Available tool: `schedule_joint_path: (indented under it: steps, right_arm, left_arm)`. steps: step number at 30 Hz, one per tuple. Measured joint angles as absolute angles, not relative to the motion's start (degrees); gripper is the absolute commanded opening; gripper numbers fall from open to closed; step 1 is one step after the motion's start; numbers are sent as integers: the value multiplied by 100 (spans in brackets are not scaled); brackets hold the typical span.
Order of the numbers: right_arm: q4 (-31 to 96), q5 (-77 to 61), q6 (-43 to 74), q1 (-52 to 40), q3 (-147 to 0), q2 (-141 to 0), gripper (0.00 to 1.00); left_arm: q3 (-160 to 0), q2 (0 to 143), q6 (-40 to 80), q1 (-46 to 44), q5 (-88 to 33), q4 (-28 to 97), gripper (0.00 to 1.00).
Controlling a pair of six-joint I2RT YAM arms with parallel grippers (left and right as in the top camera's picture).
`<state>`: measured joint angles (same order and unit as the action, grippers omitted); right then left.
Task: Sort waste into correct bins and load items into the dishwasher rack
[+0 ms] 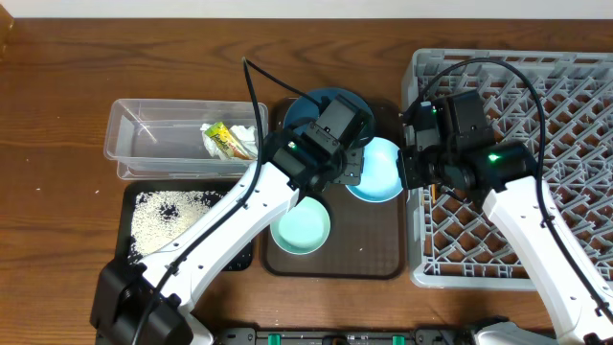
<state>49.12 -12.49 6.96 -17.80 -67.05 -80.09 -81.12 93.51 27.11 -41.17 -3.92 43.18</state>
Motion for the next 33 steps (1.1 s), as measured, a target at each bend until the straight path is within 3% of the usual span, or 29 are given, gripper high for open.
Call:
schedule_joint_path:
  steps: [5, 12, 19, 21, 33]
  right_arm:
    - [4880, -961, 720, -1780, -6705, -8009, 1]
    - [4757, -349, 714, -1782, -6705, -8009, 1]
    - [4230, 506, 714, -1782, -6705, -8009, 1]
    - [4029, 884, 714, -1782, -6705, -8009, 1]
    - [2303, 3472, 679, -1457, -6705, -8239, 1]
  left_arm:
    - [-8112, 9351, 2716, -4139, -425, 4287, 8]
    - [-8112, 9351, 2672, -4152, -600, 4014, 41]
    - [-8112, 9266, 2567, -4152, -652, 3719, 62]
    - [-8112, 9153, 2534, -4152, -655, 3712, 80]
    - [-8112, 8914, 2545, -4152, -694, 3708, 89]
